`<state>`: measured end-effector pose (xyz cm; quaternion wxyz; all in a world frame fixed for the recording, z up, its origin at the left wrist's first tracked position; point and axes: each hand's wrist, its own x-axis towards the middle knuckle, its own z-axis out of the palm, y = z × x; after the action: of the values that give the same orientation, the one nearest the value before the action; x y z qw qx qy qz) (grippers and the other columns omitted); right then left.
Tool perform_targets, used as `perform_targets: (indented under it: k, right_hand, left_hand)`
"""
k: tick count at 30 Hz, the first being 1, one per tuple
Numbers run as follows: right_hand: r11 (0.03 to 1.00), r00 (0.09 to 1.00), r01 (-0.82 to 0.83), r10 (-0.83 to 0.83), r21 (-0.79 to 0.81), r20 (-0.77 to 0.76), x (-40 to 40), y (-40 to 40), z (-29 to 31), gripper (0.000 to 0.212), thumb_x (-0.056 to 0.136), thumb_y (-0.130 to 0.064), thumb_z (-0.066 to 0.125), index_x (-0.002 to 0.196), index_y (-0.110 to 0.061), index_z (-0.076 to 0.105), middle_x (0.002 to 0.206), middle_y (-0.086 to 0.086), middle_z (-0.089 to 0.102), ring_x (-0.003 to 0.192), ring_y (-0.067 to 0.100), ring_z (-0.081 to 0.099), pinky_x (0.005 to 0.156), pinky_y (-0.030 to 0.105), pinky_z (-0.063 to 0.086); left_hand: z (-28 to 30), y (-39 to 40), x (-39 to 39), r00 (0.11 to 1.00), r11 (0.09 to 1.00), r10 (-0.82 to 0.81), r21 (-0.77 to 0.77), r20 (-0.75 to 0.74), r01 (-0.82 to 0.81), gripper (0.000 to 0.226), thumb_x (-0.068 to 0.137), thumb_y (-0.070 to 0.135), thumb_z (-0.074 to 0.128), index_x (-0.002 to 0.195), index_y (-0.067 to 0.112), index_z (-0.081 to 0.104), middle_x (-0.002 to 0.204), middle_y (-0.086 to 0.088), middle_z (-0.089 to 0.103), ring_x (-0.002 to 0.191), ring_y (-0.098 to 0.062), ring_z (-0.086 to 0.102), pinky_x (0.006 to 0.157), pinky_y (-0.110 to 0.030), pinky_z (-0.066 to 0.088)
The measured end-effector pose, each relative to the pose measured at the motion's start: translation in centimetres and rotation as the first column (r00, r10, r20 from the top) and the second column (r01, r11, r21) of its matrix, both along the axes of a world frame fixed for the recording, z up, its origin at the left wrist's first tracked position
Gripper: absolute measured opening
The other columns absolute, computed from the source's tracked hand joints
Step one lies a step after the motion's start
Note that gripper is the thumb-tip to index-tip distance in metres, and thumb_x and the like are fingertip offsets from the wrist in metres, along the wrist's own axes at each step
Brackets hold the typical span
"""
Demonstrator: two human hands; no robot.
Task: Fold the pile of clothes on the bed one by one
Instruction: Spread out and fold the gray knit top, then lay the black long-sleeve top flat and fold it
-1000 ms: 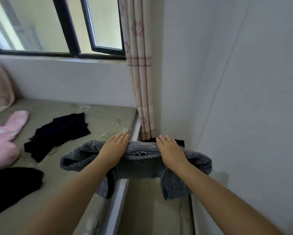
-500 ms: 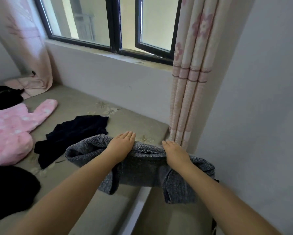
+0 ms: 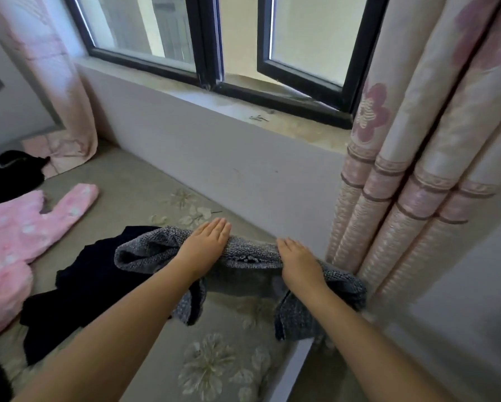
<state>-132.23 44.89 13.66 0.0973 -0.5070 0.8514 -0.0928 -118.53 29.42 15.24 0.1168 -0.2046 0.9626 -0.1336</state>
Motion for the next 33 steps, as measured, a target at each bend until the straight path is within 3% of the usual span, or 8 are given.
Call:
perform_targets:
  k: [7, 13, 16, 18, 20, 24, 28, 33]
  right_hand:
    - [0.998, 0.998, 0.065, -0.065, 0.013, -0.015, -9.0, -7.1, -3.1, 0.061, 0.087, 0.006, 0.038, 0.144, -0.005, 0.02, 0.151, 0.017, 0.022, 0.14, 0.03, 0.019, 0.115, 0.037, 0.015]
    - [0.999, 0.991, -0.001, -0.006, -0.051, -0.132, -6.9, -9.7, -13.9, 0.064, 0.053, -0.008, 0.084, 0.114, -0.011, 0.065, 0.12, 0.022, 0.06, 0.112, 0.048, 0.052, 0.086, 0.063, 0.041]
    - [0.947, 0.994, -0.097, 0.076, 0.308, 0.078, -4.4, -10.1, -21.8, 0.084, 0.08, -0.036, 0.066, 0.145, -0.033, 0.013, 0.154, 0.015, 0.009, 0.136, 0.05, 0.008, 0.104, 0.067, 0.004]
    - [0.89, 0.985, -0.146, 0.089, 0.431, 0.151, -3.0, -9.5, -26.6, 0.094, 0.083, -0.052, 0.054, 0.138, -0.036, -0.021, 0.151, 0.007, -0.026, 0.134, 0.045, -0.024, 0.096, 0.062, -0.024]
    - [0.887, 0.987, -0.143, 0.098, 0.438, 0.124, -2.0, -9.3, -29.1, 0.103, 0.078, -0.059, 0.055, 0.137, -0.033, -0.026, 0.14, 0.006, -0.041, 0.122, 0.043, -0.041, 0.087, 0.06, -0.033]
    - [0.912, 0.995, -0.091, 0.099, 0.4, 0.002, -1.5, -9.7, -30.3, 0.113, 0.067, -0.065, 0.063, 0.137, -0.029, -0.018, 0.145, 0.014, -0.026, 0.127, 0.046, -0.028, 0.091, 0.066, -0.022]
    - [0.882, 0.992, -0.122, 0.126, 0.456, 0.021, -1.7, -9.5, -30.7, 0.113, 0.076, -0.064, 0.052, 0.12, -0.029, -0.046, 0.123, 0.011, -0.058, 0.119, 0.045, -0.046, 0.09, 0.063, -0.03]
    - [0.867, 0.988, -0.137, 0.155, 0.478, 0.003, -0.2, -10.5, -28.5, 0.103, 0.079, -0.061, 0.052, 0.14, -0.02, -0.021, 0.149, 0.02, -0.024, 0.136, 0.042, -0.019, 0.103, 0.065, -0.012]
  left_hand:
    - [-2.7, -8.8, -11.6, 0.998, 0.998, -0.061, 0.002, 0.025, 0.061, 0.061, 0.096, 0.002, 0.027, 0.143, 0.001, -0.011, 0.154, -0.015, -0.007, 0.143, -0.024, -0.004, 0.114, -0.031, -0.006]
    - [-14.5, -13.4, -12.2, 0.995, 0.998, -0.017, 0.069, 0.097, 0.011, 0.057, 0.099, 0.012, 0.023, 0.146, 0.015, -0.01, 0.155, -0.005, -0.007, 0.143, -0.023, -0.009, 0.113, -0.035, -0.012]
    - [-21.8, -12.5, -9.9, 0.948, 0.962, 0.149, 0.179, 0.281, -0.205, 0.06, 0.099, 0.021, 0.029, 0.146, 0.022, -0.01, 0.156, -0.001, -0.006, 0.143, -0.023, -0.004, 0.115, -0.037, 0.0]
    - [-25.8, -11.6, -7.8, 0.911, 0.927, 0.217, 0.218, 0.351, -0.305, 0.065, 0.099, 0.023, 0.032, 0.144, 0.025, -0.015, 0.155, 0.0, -0.01, 0.143, -0.025, -0.003, 0.115, -0.038, 0.005]
    - [-28.3, -10.8, -5.9, 0.898, 0.899, 0.28, 0.236, 0.339, -0.369, 0.067, 0.098, 0.025, 0.03, 0.143, 0.024, -0.02, 0.154, 0.0, -0.016, 0.143, -0.025, -0.008, 0.115, -0.038, 0.004]
    - [-30.5, -10.4, -4.7, 0.916, 0.879, 0.326, 0.281, 0.233, -0.385, 0.061, 0.1, 0.026, 0.024, 0.142, 0.023, -0.02, 0.154, 0.0, -0.018, 0.142, -0.026, -0.012, 0.114, -0.038, -0.003]
    - [-31.1, -10.0, -3.3, 0.921, 0.852, 0.377, 0.355, 0.096, -0.386, 0.063, 0.098, 0.016, 0.028, 0.144, 0.025, -0.013, 0.155, 0.001, -0.013, 0.142, -0.024, -0.012, 0.114, -0.04, -0.004]
    - [-30.9, -7.2, 4.0, 0.83, 0.74, 0.558, 0.454, -0.003, -0.496, 0.067, 0.093, 0.003, 0.033, 0.146, 0.027, 0.003, 0.156, -0.002, -0.004, 0.143, -0.024, -0.007, 0.113, -0.038, -0.005]
